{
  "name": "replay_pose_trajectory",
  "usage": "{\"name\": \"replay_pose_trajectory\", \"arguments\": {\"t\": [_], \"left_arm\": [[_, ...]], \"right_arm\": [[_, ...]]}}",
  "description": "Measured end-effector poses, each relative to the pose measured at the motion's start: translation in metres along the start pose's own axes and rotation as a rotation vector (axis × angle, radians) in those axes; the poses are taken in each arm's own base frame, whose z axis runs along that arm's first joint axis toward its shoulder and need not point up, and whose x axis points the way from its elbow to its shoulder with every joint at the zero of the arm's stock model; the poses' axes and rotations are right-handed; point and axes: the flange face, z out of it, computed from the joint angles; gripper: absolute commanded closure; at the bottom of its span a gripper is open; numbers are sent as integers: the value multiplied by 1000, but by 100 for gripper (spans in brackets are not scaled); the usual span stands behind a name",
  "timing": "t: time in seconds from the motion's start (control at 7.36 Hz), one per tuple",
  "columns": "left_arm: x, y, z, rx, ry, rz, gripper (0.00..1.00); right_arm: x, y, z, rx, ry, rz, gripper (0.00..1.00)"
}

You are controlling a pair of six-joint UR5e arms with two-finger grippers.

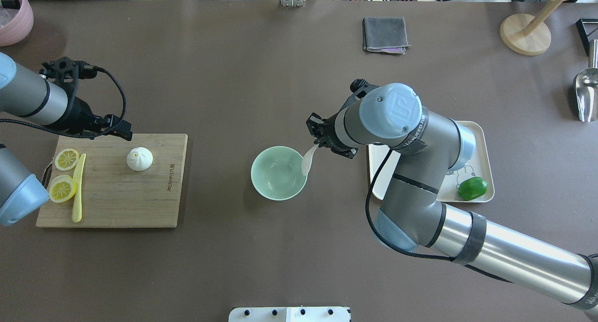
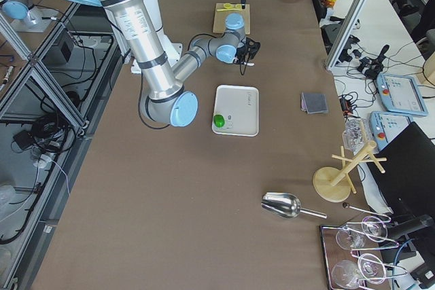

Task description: Put spoon and bun in bowl

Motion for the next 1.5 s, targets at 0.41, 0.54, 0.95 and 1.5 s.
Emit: {"name": "replay_pose_trajectory", "arguments": {"t": [0.41, 0.54, 0.95, 1.5], "left_arm": [[6, 6, 8, -9, -4, 1, 3], [11, 11, 13, -6, -12, -7, 3], [28, 32, 38, -18, -39, 8, 27], [40, 46, 56, -3, -75, 39, 100]], "right_arm": [[-9, 61, 13, 90, -41, 107, 1], [-8, 69, 12, 101, -46, 107, 0], [-9, 50, -18, 113, -53, 76, 0], [14, 4, -53, 88, -32, 55, 0]]}}
